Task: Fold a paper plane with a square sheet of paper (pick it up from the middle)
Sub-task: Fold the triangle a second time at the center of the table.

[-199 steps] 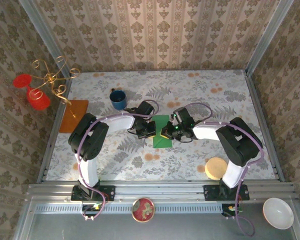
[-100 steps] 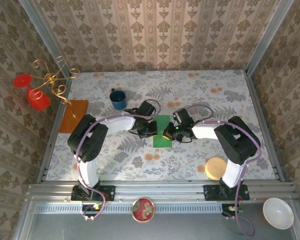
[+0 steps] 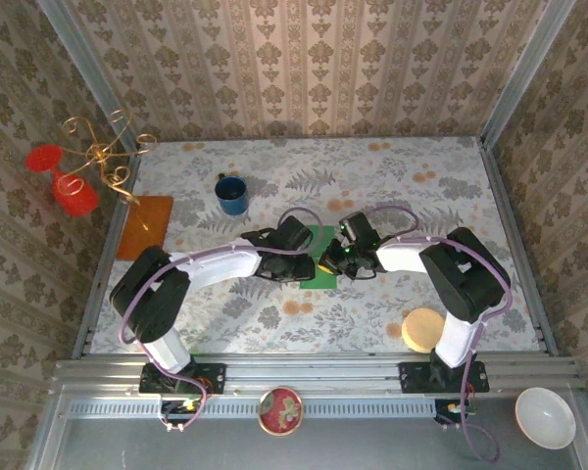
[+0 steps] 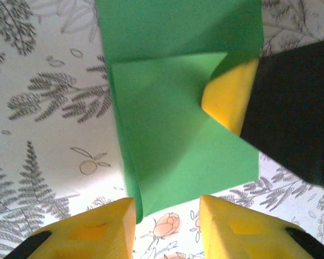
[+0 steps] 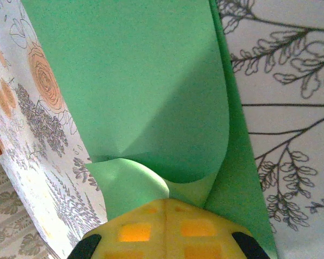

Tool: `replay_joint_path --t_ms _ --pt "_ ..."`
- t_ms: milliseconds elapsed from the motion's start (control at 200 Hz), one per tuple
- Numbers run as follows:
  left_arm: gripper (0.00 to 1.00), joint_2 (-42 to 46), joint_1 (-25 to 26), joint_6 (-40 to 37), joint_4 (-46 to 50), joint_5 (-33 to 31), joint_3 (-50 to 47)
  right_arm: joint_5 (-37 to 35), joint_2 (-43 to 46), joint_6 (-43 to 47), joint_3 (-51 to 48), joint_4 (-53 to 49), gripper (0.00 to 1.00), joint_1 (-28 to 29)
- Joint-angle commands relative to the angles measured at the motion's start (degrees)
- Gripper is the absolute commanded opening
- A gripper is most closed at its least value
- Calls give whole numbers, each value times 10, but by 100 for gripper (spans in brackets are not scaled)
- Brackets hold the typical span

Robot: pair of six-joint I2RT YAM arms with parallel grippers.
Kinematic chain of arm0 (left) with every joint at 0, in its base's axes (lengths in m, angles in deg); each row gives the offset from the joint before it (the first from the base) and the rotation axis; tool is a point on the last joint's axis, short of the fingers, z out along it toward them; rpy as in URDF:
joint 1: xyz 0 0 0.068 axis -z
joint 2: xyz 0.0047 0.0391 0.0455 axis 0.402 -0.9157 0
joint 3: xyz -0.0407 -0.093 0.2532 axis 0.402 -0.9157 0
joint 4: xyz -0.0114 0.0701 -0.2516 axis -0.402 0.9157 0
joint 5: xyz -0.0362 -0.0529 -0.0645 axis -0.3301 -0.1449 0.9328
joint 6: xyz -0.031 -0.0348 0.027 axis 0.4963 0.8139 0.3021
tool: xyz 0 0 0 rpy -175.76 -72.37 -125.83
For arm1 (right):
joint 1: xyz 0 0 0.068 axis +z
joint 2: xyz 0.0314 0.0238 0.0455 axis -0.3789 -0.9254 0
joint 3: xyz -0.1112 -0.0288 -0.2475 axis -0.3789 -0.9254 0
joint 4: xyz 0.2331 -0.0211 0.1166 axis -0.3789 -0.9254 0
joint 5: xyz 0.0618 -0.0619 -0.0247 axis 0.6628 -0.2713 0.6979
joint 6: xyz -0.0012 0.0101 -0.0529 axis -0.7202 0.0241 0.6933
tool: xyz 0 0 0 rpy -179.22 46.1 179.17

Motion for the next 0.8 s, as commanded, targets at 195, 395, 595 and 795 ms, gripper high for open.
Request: replay_joint_path --t_ms 195,395,595,795 --pt "39 -22 15 -48 31 -12 8 -33 -26 -14 -6 -42 0 -10" --pt "38 -42 13 -56 23 2 12 -26 -26 -15 -8 -35 0 -12" --pt "32 -51 0 -47 8 12 6 -21 -27 -16 -8 -31 0 -14" --pt "26 -53 -9 -43 4 19 -3 -17 -26 -16 -6 -31 0 -15"
